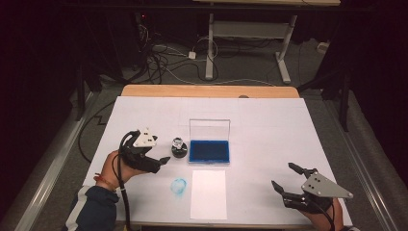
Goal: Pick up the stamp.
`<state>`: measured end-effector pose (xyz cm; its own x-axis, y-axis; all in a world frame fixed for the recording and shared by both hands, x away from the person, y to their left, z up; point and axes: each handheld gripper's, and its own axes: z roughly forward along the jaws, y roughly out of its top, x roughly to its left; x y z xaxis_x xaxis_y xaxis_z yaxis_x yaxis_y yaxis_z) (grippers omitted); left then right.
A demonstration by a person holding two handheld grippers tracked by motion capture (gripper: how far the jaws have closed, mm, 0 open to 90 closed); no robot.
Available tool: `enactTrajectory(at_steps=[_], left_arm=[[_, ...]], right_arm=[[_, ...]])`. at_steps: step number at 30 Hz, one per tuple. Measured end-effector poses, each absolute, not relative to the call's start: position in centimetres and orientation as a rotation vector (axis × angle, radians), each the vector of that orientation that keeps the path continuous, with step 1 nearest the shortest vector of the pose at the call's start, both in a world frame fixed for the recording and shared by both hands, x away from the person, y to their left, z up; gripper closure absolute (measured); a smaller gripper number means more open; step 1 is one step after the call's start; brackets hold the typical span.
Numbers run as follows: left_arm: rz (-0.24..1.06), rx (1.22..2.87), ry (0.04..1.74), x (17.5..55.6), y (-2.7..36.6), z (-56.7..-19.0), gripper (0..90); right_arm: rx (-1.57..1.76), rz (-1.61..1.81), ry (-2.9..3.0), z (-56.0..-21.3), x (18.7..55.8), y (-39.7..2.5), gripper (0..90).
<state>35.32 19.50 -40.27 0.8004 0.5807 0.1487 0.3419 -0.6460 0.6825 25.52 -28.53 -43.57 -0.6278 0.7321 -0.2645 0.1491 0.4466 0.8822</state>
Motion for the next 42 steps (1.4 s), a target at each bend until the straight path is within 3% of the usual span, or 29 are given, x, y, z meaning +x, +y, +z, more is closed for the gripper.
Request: enactTrajectory(at_steps=[9,28,33,42], left_arm=[[0.425,2.324,0.642,36.4,18.9,-40.3,16.6],[0.330,2.486,0.624,40.2,16.3,-40.4,16.9],[0.275,2.512,0.641,41.5,15.7,-40.4,24.4],[0.194,2.577,0.682,43.4,15.2,-41.4,26.9]], right_arm=[[0.736,1.153,2.061,-43.6,25.8,-28.1,19.5],[0.710,1.135,2.104,-44.0,26.4,-27.4,18.5],[0.695,1.125,2.127,-44.2,26.7,-27.0,18.5],[0.690,1.118,2.139,-44.3,26.8,-26.9,18.6]])
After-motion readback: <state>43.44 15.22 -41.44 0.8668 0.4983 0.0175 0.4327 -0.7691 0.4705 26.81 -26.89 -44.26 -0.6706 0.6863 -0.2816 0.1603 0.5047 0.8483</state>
